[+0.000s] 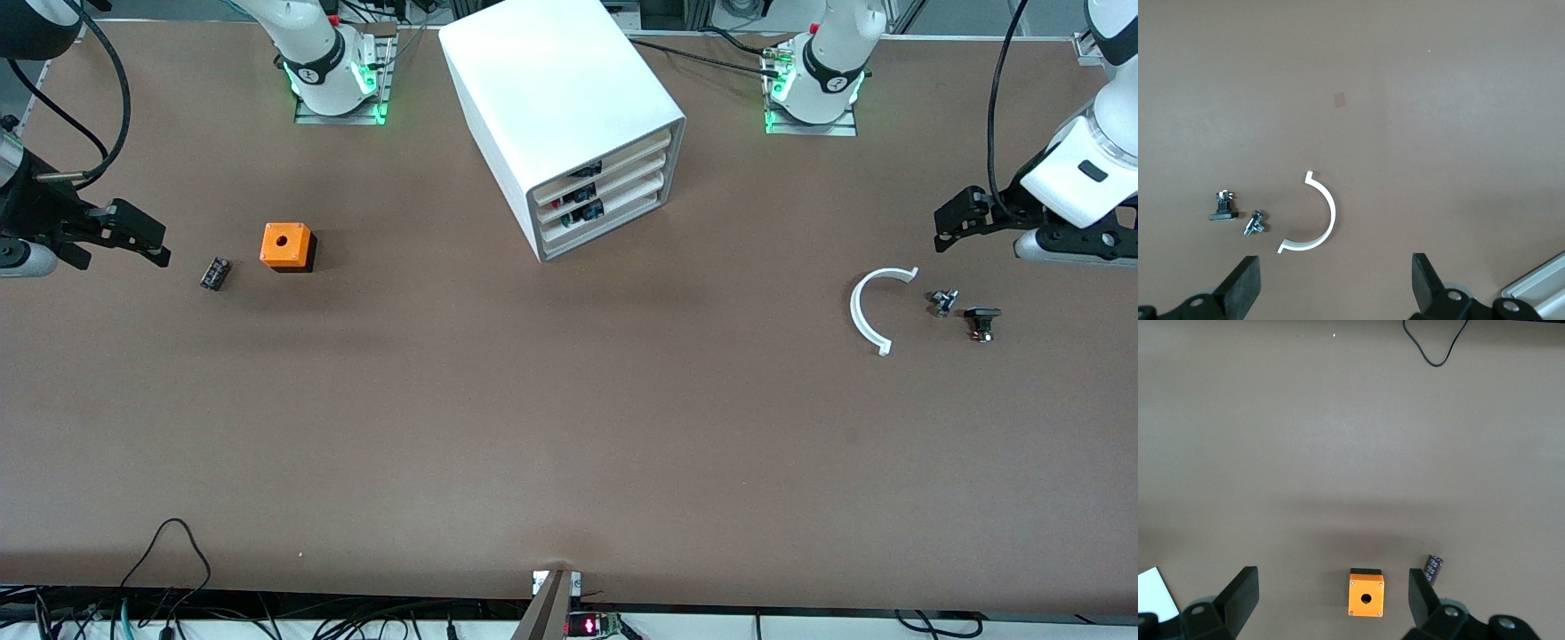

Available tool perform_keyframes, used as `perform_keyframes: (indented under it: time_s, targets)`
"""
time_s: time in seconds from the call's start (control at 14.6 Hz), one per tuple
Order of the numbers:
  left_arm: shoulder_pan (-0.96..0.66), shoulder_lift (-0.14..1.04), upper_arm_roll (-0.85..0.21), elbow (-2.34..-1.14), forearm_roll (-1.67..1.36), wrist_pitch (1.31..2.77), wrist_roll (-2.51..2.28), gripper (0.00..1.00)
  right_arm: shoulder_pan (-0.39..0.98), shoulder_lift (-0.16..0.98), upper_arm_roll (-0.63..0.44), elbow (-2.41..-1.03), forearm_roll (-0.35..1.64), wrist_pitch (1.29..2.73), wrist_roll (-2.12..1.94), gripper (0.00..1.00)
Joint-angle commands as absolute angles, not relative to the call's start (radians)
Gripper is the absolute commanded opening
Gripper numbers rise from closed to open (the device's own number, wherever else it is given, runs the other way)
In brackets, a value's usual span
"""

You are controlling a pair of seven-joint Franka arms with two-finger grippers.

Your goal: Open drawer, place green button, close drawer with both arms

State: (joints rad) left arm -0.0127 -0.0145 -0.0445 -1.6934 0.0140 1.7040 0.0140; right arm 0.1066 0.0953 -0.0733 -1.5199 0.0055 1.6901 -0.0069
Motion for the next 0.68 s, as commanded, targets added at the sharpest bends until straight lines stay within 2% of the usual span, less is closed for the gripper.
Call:
perform_keyframes:
  time_s: [0.0, 0.61]
  targets:
    - [-0.029, -0.028, -0.031, -1.71, 0.002, 1.677, 0.031, 1.0, 0.104, 0.107, -0.071, -1.491, 0.009, 1.678, -0.018, 0.99]
    - [-0.029, -0.006, -0.031, -1.677, 0.002, 1.664, 0.035, 1.0, 0.104, 0.107, -0.071, -1.491, 0.011, 1.678, -0.018, 0.99]
